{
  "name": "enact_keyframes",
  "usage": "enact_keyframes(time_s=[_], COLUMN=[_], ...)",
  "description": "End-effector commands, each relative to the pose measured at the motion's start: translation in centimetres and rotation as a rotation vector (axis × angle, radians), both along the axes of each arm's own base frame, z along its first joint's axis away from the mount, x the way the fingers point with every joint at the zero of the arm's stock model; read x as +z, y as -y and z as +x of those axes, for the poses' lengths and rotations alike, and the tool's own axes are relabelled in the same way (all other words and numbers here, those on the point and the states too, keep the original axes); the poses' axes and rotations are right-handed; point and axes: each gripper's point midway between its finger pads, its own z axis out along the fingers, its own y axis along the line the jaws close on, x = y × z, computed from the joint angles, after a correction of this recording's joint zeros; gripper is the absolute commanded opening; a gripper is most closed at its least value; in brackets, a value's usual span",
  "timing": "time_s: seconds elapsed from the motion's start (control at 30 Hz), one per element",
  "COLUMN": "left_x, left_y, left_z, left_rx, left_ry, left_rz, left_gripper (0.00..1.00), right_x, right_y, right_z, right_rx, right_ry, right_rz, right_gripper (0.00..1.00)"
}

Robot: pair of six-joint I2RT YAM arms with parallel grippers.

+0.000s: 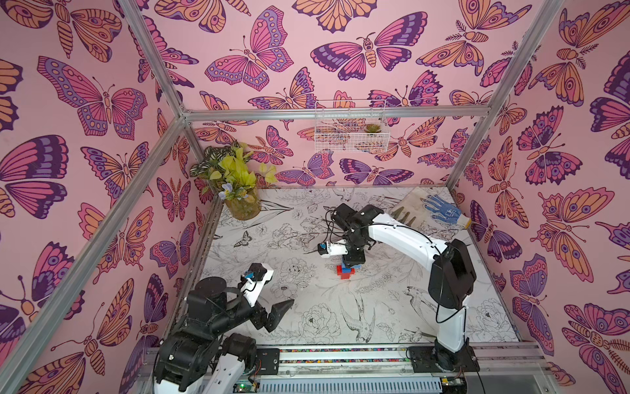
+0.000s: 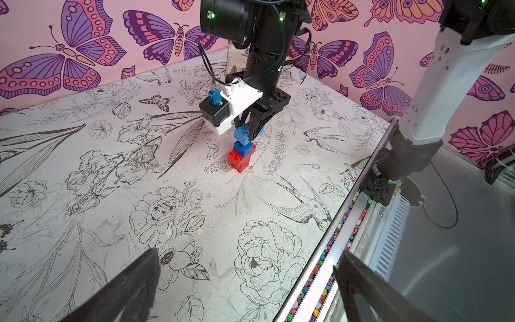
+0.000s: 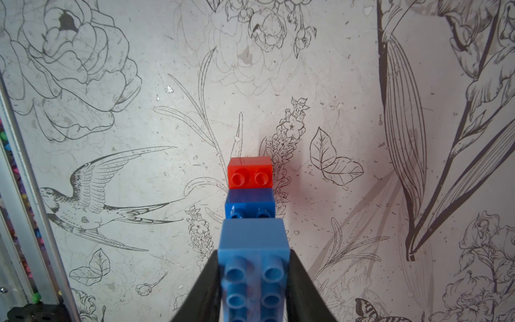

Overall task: Assemble the letter f with lego
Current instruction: Assemble the lego brick with the lego brick.

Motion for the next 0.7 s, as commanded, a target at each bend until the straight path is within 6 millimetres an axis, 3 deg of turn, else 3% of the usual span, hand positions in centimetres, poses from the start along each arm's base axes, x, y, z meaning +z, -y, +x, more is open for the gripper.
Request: enact_keyframes(time_s=[0.0, 0.67], left_x=[0.0, 0.1], left_y=[0.0, 0.0], left_z=[-0.3, -0.3], left_rx=[-0.012, -0.013], left_ry=[-0.002, 0.002], left_rz=[0.008, 0.007], left_gripper=[1.00, 1.00], right_x=[0.1, -1.3], right_y=[0.0, 0.4], right_z=[0.0, -0.6], right_rx=[0.029, 0.059], right_ry=[-0.004, -0.033], right_rz=[-0.022, -0.053], right_gripper=[0.15, 0.13])
